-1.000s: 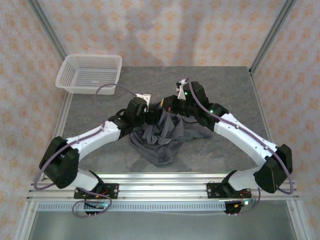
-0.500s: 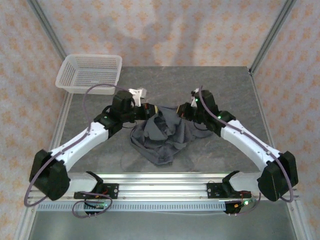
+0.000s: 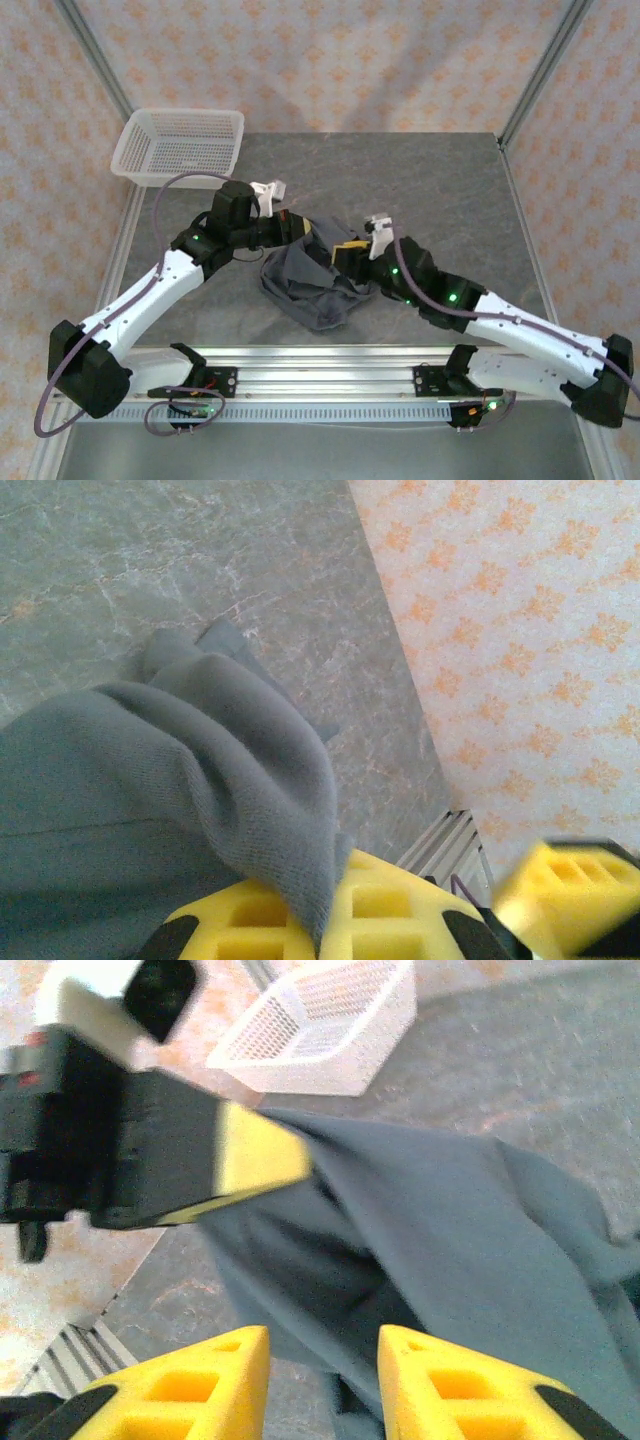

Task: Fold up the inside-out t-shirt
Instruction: Turn the T-shirt inside out at the center of the table.

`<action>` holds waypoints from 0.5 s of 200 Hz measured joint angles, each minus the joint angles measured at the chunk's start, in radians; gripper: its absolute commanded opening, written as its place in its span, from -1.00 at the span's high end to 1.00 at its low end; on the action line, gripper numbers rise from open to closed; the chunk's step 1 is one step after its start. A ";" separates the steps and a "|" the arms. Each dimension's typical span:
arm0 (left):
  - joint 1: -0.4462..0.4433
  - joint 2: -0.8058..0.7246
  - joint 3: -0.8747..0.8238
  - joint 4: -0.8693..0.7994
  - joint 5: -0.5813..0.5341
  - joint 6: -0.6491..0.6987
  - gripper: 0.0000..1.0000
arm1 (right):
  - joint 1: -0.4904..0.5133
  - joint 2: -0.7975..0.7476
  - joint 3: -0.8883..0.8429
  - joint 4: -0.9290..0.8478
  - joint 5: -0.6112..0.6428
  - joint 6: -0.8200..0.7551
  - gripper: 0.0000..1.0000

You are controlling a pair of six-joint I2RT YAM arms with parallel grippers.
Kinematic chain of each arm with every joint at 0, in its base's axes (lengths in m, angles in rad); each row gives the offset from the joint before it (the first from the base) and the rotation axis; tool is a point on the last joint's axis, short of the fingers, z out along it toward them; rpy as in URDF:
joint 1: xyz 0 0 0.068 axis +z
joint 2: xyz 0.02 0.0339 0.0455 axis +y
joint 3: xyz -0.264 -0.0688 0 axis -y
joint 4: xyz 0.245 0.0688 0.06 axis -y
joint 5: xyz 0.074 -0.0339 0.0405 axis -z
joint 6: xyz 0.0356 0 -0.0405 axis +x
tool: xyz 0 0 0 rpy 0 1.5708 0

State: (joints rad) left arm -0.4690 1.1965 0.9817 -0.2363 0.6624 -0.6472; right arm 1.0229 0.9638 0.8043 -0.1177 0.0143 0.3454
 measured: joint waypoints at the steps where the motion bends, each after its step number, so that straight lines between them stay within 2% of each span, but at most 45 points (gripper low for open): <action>1: 0.000 0.000 0.000 0.000 0.000 0.000 1.00 | 0.004 0.002 0.000 0.002 0.005 -0.002 0.37; 11: 0.000 0.000 0.000 -0.007 0.000 0.000 1.00 | 0.039 0.056 0.012 0.028 0.074 -0.055 0.36; 25: 0.000 0.001 0.005 -0.019 0.000 0.000 1.00 | 0.055 0.166 0.031 0.063 0.190 -0.135 0.23; 30: 0.000 0.001 0.007 -0.021 0.000 0.000 1.00 | 0.056 0.211 0.034 0.074 0.234 -0.170 0.15; 38: 0.000 0.002 0.008 -0.023 0.000 0.000 1.00 | 0.055 0.279 0.035 0.095 0.298 -0.217 -0.11; 48: 0.000 0.002 0.010 -0.026 0.001 0.000 1.00 | 0.053 0.354 0.037 0.114 0.360 -0.291 -0.35; 60: 0.000 0.001 0.011 -0.031 0.003 0.000 1.00 | 0.049 0.433 0.057 0.119 0.404 -0.346 -0.37; 70: 0.000 0.001 0.011 -0.034 0.002 0.000 1.00 | 0.041 0.494 0.095 0.116 0.419 -0.379 -0.19; 90: 0.026 0.001 0.021 -0.045 -0.043 0.008 1.00 | 0.018 0.575 0.173 0.101 0.429 -0.409 0.78; 96: 0.029 0.000 0.027 -0.052 -0.055 0.016 1.00 | 0.014 0.581 0.187 0.096 0.419 -0.412 0.97; 100: 0.031 -0.001 0.032 -0.058 -0.066 0.024 1.00 | 0.011 0.582 0.193 0.089 0.405 -0.411 1.00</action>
State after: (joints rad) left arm -0.4381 1.1954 1.0138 -0.2943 0.5968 -0.6235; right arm 1.0340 1.5459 0.9977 -0.0288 0.4194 -0.0658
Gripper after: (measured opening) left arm 0.045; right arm 0.215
